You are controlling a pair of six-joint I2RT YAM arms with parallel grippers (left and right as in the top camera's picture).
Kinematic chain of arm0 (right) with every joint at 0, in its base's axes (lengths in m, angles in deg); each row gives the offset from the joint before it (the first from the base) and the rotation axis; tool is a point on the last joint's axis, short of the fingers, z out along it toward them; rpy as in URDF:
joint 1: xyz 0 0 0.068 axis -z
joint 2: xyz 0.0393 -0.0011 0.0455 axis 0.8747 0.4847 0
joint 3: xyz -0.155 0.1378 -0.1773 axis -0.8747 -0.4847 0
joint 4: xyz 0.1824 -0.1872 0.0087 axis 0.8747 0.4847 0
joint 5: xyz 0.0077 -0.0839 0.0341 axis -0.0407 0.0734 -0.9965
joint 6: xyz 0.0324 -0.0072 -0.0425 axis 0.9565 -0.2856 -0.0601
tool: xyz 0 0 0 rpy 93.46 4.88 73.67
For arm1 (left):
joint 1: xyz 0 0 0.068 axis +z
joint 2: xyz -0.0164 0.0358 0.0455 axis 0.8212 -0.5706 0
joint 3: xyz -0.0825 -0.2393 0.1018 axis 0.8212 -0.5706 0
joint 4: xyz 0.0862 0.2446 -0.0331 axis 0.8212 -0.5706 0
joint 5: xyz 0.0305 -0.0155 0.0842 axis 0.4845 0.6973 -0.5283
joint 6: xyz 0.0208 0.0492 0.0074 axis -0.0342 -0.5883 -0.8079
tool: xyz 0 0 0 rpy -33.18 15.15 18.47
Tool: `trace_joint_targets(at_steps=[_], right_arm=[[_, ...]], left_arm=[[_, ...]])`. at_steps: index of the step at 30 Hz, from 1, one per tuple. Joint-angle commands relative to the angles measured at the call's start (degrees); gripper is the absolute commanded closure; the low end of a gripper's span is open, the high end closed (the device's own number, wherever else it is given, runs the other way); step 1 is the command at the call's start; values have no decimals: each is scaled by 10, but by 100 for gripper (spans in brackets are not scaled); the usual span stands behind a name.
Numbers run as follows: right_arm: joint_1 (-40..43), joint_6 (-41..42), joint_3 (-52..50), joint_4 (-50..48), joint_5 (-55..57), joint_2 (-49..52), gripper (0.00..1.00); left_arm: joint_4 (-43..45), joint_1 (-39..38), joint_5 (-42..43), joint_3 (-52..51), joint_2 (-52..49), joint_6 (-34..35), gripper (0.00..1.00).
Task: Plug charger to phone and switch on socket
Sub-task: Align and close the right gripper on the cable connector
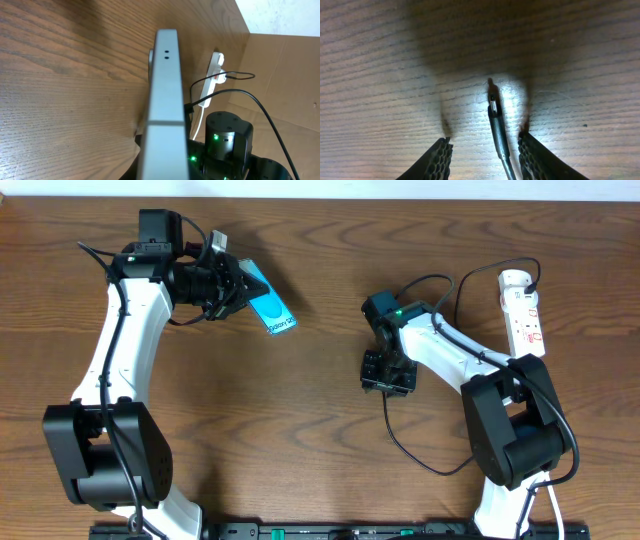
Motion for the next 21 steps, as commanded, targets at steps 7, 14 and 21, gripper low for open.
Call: trace_joint_targets(at_steps=[7, 14, 21], right_arm=[[-3, -11, 5, -6, 0, 14, 63], [-3, -12, 5, -6, 0, 14, 72], [-3, -13, 5, -7, 0, 14, 73]], left_arm=[[0, 0, 7, 0, 2, -14, 93], [-2, 0, 7, 0, 2, -14, 93], [-3, 0, 7, 0, 2, -14, 93]])
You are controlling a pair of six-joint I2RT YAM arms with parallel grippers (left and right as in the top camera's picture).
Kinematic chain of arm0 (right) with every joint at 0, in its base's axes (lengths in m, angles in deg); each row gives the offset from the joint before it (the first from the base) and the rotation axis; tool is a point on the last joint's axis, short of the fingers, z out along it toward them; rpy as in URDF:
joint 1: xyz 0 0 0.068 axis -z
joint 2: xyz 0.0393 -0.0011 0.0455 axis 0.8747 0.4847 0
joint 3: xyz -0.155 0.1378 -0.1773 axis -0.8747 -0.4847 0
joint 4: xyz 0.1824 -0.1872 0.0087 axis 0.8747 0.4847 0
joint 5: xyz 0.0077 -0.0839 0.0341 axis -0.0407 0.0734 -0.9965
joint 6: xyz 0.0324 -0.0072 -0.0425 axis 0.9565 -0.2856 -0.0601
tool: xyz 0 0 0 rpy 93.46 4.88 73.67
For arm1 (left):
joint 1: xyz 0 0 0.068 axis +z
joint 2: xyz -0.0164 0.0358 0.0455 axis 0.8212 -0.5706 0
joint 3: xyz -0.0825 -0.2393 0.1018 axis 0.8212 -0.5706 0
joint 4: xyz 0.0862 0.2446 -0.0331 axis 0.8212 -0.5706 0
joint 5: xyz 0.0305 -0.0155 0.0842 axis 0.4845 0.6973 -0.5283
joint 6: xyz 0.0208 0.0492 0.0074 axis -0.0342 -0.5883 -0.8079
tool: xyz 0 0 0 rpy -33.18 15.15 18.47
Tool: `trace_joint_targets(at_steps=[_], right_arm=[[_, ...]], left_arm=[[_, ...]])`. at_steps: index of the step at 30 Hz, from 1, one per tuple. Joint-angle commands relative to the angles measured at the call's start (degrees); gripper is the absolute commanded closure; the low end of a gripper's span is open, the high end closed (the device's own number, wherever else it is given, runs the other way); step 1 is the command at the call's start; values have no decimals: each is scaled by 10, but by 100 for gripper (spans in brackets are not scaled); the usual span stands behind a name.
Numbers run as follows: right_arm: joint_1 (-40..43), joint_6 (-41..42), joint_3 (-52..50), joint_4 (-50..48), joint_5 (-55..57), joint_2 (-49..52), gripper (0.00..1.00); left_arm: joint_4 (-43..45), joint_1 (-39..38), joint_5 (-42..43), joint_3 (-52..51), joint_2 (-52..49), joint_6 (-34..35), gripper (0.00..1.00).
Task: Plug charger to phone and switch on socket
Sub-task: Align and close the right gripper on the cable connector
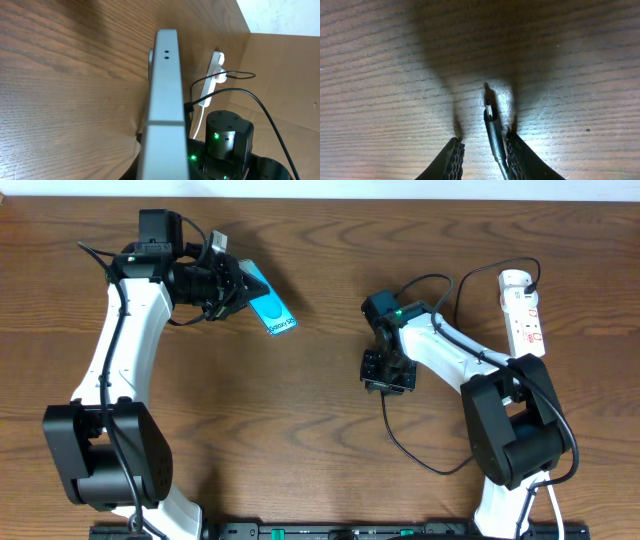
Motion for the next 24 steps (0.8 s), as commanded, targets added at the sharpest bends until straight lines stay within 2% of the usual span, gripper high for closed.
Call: trace_joint_targets(at_steps=[1, 11, 19, 24], right_arm=[[-3, -5, 5, -2, 2, 13, 74], [-3, -7, 5, -2, 3, 13, 81], [-3, -7, 5, -2, 3, 13, 82], [-4, -7, 5, -2, 3, 13, 88]], left_arm=[[0, 0, 7, 0, 2, -13, 93], [-2, 0, 7, 0, 2, -13, 93], [-2, 0, 7, 0, 2, -13, 93], [-2, 0, 7, 0, 2, -13, 93]])
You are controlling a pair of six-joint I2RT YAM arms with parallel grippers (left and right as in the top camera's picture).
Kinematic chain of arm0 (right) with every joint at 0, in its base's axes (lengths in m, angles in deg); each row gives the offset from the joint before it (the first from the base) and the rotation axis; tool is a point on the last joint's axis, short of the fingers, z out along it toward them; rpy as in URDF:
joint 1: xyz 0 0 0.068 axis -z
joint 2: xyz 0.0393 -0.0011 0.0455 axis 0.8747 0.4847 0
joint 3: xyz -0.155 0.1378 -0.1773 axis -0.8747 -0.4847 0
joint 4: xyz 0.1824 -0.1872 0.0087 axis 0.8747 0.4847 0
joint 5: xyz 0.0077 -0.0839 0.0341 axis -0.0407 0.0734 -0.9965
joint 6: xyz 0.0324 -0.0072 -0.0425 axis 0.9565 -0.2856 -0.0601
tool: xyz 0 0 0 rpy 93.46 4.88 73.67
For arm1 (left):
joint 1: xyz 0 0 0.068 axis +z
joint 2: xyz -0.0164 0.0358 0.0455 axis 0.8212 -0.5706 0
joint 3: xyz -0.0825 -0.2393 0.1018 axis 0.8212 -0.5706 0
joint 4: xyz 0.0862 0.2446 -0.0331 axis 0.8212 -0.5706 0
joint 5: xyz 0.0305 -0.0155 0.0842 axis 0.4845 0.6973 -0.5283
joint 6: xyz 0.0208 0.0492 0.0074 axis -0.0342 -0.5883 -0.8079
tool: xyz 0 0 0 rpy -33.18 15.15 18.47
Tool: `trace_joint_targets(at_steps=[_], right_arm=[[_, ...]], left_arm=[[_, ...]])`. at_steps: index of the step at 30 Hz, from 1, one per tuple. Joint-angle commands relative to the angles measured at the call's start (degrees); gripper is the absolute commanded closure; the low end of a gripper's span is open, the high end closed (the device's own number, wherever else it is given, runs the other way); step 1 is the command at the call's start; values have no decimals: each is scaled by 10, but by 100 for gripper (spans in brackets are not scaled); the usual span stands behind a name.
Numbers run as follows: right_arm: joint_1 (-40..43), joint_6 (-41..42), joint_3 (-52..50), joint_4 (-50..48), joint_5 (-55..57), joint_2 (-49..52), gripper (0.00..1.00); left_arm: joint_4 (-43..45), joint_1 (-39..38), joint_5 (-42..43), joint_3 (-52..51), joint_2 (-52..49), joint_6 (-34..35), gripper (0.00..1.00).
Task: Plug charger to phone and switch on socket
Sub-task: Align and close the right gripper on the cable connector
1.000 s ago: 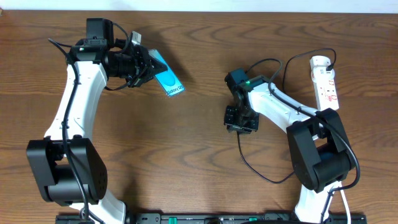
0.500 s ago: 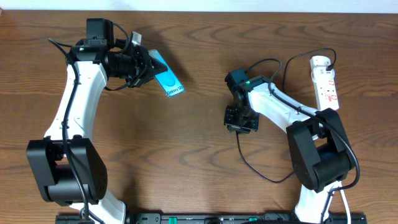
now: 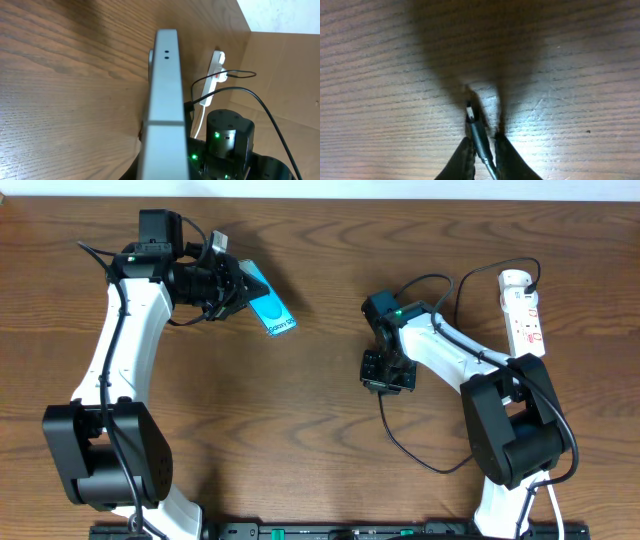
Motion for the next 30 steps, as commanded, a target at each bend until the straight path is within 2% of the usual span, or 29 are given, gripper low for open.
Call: trace_joint_targets(at_steps=[1, 15, 30], right_arm=[[-5, -4, 5, -2, 3, 12, 88], [-5, -4, 5, -2, 3, 12, 98], [-5, -14, 5, -2, 5, 12, 99]], left_arm=[[-1, 0, 7, 0, 2, -6, 93], [-1, 0, 7, 0, 2, -6, 93], [-2, 0, 7, 0, 2, -6, 93]])
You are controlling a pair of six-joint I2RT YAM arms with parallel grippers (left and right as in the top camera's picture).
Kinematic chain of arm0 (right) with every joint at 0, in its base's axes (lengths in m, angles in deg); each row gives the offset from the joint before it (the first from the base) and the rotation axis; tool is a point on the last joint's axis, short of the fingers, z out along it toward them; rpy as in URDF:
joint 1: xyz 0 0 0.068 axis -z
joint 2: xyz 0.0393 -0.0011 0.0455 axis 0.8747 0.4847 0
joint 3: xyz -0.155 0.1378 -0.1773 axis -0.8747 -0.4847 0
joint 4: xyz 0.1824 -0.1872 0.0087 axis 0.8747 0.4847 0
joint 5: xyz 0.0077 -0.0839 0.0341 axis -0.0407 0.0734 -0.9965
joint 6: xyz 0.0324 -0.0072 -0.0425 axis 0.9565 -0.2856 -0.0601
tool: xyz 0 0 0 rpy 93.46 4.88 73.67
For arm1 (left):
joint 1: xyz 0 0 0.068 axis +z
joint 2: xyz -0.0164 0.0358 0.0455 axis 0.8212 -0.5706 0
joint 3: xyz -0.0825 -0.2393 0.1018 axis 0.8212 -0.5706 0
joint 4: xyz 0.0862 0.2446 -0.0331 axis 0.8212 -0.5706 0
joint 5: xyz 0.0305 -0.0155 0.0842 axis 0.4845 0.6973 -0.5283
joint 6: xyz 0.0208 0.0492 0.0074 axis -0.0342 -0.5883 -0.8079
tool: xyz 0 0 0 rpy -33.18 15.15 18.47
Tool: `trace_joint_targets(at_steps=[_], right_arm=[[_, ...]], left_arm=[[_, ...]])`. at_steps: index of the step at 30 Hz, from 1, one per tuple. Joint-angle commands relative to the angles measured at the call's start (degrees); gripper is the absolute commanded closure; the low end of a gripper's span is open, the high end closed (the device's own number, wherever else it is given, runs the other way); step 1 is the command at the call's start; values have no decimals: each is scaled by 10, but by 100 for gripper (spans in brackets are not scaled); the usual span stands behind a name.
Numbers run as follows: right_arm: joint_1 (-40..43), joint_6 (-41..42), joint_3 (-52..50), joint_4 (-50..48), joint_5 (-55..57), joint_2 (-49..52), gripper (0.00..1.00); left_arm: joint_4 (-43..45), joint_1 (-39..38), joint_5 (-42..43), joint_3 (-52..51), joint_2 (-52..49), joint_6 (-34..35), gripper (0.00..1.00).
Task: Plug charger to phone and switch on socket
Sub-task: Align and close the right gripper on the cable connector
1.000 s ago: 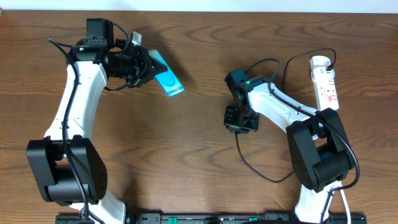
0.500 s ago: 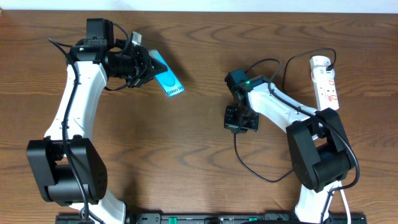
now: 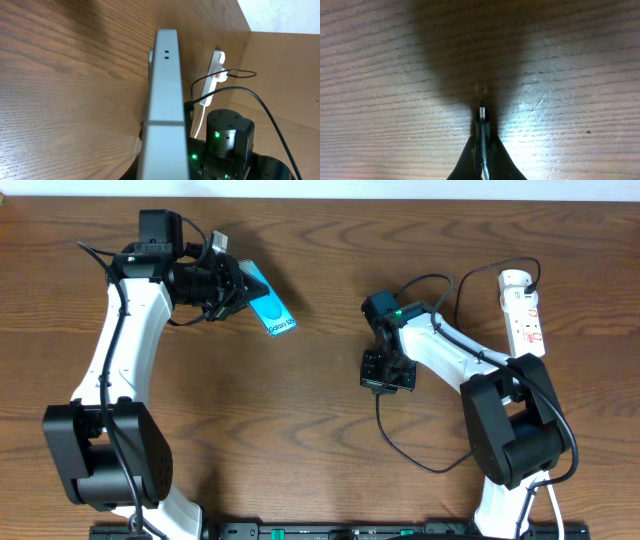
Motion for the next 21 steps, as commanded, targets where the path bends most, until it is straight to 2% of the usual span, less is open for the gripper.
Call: trace_joint_targets(at_steps=[1, 21], right_arm=[[-4, -15, 5, -1, 4, 11, 99], [11, -61, 27, 13, -7, 11, 98]], left_arm=[[0, 0, 7, 0, 2, -6, 93], [-7, 1, 8, 0, 2, -6, 93]])
